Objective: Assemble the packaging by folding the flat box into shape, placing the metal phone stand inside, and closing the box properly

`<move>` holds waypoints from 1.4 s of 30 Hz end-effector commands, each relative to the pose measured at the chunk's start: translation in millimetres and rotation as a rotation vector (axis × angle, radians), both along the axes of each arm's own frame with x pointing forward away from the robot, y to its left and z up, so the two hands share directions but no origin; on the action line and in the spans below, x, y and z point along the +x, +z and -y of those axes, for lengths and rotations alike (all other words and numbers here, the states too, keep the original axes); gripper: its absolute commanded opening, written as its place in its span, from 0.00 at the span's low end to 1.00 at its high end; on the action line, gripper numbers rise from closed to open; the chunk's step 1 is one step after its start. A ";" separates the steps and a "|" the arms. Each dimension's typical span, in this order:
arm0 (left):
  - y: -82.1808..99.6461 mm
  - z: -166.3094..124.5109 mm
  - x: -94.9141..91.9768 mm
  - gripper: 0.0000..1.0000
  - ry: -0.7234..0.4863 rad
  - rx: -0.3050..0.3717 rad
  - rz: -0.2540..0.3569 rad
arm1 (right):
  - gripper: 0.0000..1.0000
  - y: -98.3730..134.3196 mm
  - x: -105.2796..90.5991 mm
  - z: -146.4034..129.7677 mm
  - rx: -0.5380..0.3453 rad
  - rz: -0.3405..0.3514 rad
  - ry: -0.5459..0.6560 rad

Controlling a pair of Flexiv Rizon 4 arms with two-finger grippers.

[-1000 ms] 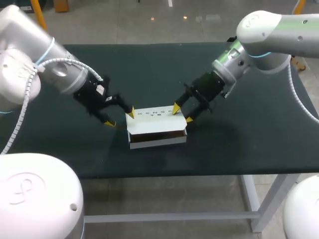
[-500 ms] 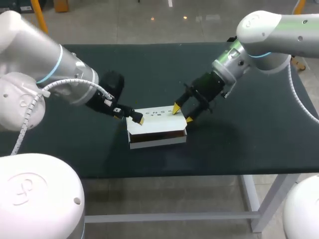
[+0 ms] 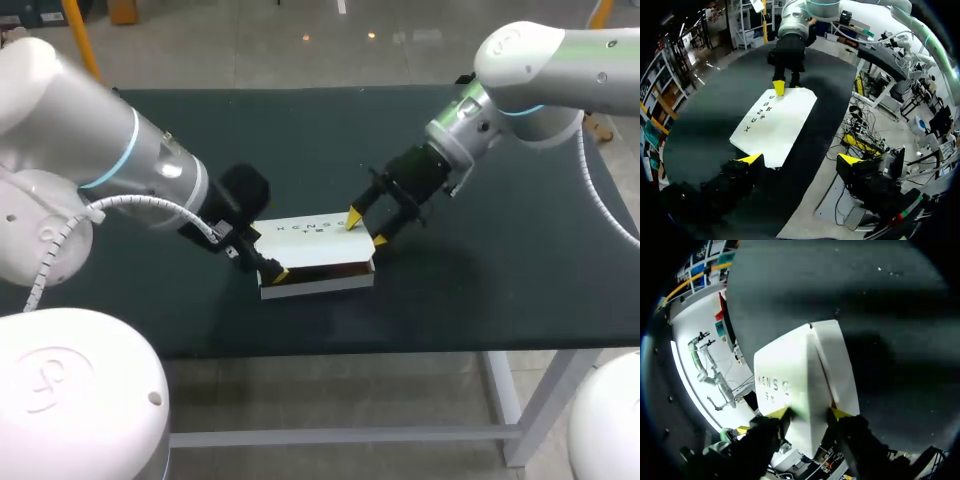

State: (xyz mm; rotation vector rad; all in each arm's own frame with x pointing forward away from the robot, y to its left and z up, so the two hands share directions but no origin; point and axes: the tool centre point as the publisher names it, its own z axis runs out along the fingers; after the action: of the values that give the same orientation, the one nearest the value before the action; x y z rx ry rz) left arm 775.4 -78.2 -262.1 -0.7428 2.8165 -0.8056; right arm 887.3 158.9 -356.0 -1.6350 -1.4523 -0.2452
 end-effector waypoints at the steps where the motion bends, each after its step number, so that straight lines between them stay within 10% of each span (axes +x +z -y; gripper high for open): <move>1: 4.8 3.5 2.8 1.00 -0.112 0.083 0.033 | 0.52 -0.9 -0.8 -1.1 -0.001 0.001 0.000; 13: 5.1 16.1 11.9 1.00 -0.305 0.199 0.061 | 0.52 -0.9 -0.8 -1.1 -0.001 0.001 0.000; 28: -19.8 38.1 60.0 1.00 -0.315 0.291 -0.161 | 0.50 -0.9 -0.8 -1.1 -0.001 0.001 0.000; 42: -48.1 39.3 65.0 0.90 -0.290 0.377 -0.192 | 0.48 -0.9 -0.8 -1.1 -0.001 0.001 0.000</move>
State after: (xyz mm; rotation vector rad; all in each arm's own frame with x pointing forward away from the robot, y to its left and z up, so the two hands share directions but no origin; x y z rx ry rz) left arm 841.2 -111.4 -306.9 -0.3730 3.1331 -0.4201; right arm 887.3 159.3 -355.6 -1.6349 -1.4525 -0.2455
